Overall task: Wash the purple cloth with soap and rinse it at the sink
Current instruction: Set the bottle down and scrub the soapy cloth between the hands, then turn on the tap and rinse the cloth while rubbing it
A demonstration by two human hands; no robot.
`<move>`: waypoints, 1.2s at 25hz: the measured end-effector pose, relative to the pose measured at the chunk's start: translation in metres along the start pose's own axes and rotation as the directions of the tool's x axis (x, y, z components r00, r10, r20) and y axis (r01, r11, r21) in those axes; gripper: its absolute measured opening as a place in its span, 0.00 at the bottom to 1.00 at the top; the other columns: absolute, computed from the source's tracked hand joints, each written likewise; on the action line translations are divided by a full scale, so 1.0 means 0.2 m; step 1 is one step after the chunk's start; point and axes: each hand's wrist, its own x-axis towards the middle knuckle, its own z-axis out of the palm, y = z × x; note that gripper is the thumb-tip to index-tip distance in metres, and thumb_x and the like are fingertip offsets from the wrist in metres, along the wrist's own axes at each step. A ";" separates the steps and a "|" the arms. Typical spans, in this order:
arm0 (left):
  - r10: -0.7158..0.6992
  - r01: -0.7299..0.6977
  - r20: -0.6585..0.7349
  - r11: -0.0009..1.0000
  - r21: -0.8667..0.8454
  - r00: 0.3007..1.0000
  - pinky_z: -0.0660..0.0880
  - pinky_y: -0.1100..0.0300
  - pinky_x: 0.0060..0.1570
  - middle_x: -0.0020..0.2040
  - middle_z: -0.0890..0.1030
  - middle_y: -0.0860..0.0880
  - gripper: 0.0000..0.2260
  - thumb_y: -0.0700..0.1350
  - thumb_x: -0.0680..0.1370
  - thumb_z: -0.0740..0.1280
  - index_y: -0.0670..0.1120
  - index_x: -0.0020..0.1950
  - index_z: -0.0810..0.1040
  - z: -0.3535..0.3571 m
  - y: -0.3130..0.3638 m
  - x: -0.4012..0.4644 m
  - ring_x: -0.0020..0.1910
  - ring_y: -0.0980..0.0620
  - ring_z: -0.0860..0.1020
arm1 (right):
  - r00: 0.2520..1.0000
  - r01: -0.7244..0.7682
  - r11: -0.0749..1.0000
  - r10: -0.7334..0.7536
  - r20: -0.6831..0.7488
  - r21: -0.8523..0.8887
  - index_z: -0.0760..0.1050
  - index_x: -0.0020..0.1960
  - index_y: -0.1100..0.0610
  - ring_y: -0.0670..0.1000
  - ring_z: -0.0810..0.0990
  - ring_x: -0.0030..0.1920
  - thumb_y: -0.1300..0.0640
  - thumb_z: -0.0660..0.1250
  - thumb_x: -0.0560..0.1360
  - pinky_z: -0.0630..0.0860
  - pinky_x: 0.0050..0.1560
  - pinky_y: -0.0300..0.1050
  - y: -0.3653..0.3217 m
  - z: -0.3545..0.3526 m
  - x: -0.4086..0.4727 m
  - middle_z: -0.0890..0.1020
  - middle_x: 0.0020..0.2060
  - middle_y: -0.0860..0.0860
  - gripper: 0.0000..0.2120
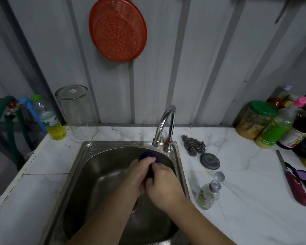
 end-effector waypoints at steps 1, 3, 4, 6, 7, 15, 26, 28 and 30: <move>0.011 -0.011 -0.005 1.000 -0.017 1.000 0.76 0.53 0.38 0.47 0.83 0.38 0.10 0.39 0.79 0.69 0.39 0.59 0.77 0.00 0.00 0.01 0.43 0.43 0.82 | 0.999 -0.031 0.999 0.031 0.038 0.023 0.78 0.62 0.57 0.54 0.80 0.54 0.60 0.60 0.73 0.75 0.57 0.40 0.00 -0.04 0.00 0.83 0.54 0.55 0.18; 0.002 -0.001 0.008 0.993 -0.115 1.000 0.79 0.48 0.41 0.50 0.83 0.37 0.11 0.35 0.80 0.67 0.41 0.62 0.75 -0.02 -0.02 0.03 0.46 0.40 0.83 | 0.992 -0.122 0.992 0.121 0.031 0.023 0.80 0.61 0.54 0.55 0.82 0.53 0.62 0.61 0.75 0.75 0.52 0.40 0.02 -0.14 0.03 0.85 0.53 0.55 0.18; 0.006 -0.003 0.019 0.987 -0.159 1.000 0.81 0.46 0.42 0.52 0.83 0.36 0.11 0.35 0.81 0.67 0.42 0.62 0.75 -0.02 -0.03 0.04 0.49 0.39 0.83 | 0.987 -0.162 0.987 0.162 0.000 0.000 0.81 0.60 0.53 0.55 0.82 0.55 0.62 0.61 0.75 0.76 0.54 0.42 0.05 -0.20 0.06 0.85 0.54 0.54 0.17; 0.004 0.005 0.050 0.986 -0.167 0.999 0.83 0.43 0.42 0.55 0.84 0.38 0.11 0.37 0.81 0.67 0.45 0.62 0.75 -0.03 -0.04 0.04 0.52 0.37 0.84 | 0.971 -0.232 0.970 0.227 -0.070 -0.068 0.81 0.61 0.53 0.56 0.82 0.58 0.62 0.63 0.76 0.78 0.58 0.46 0.13 -0.34 0.17 0.85 0.56 0.54 0.16; 0.001 0.011 0.071 0.987 -0.162 0.997 0.83 0.42 0.42 0.56 0.83 0.38 0.11 0.37 0.81 0.68 0.46 0.62 0.75 -0.03 -0.04 0.05 0.53 0.37 0.84 | 0.963 -0.261 0.958 0.252 -0.091 -0.118 0.81 0.62 0.53 0.57 0.82 0.58 0.62 0.63 0.76 0.78 0.58 0.46 0.19 -0.41 0.25 0.84 0.58 0.54 0.16; 0.016 0.005 0.144 0.989 -0.145 0.989 0.83 0.46 0.42 0.62 0.80 0.37 0.21 0.34 0.80 0.66 0.44 0.72 0.73 -0.07 0.00 0.12 0.55 0.36 0.83 | 0.964 -0.212 0.871 0.260 0.050 -0.443 0.80 0.64 0.62 0.59 0.79 0.62 0.62 0.62 0.77 0.76 0.63 0.47 0.46 -0.59 0.88 0.81 0.63 0.58 0.17; 0.143 -0.101 0.203 0.974 -0.204 0.969 0.85 0.51 0.36 0.62 0.83 0.39 0.22 0.31 0.81 0.63 0.48 0.71 0.77 -0.13 0.09 0.21 0.47 0.41 0.88 | 0.964 -0.129 0.923 0.202 0.172 -0.363 0.77 0.64 0.60 0.59 0.81 0.58 0.64 0.59 0.81 0.76 0.59 0.48 0.54 -0.31 1.13 0.82 0.59 0.57 0.14; 0.148 -0.103 0.204 0.971 -0.214 0.968 0.85 0.51 0.36 0.61 0.84 0.39 0.20 0.31 0.81 0.63 0.46 0.70 0.78 -0.13 0.10 0.22 0.48 0.40 0.88 | 0.964 -0.136 0.930 0.204 0.172 -0.340 0.78 0.61 0.61 0.58 0.81 0.54 0.62 0.59 0.82 0.78 0.58 0.49 0.56 -0.28 1.14 0.82 0.57 0.58 0.12; 0.143 -0.100 0.206 0.974 -0.206 0.968 0.85 0.50 0.38 0.60 0.84 0.38 0.19 0.31 0.81 0.63 0.45 0.68 0.79 -0.14 0.11 0.22 0.49 0.40 0.87 | 0.970 -0.140 0.937 0.195 0.145 -0.321 0.79 0.56 0.60 0.55 0.80 0.49 0.60 0.59 0.82 0.78 0.55 0.49 0.59 -0.25 1.15 0.83 0.54 0.58 0.10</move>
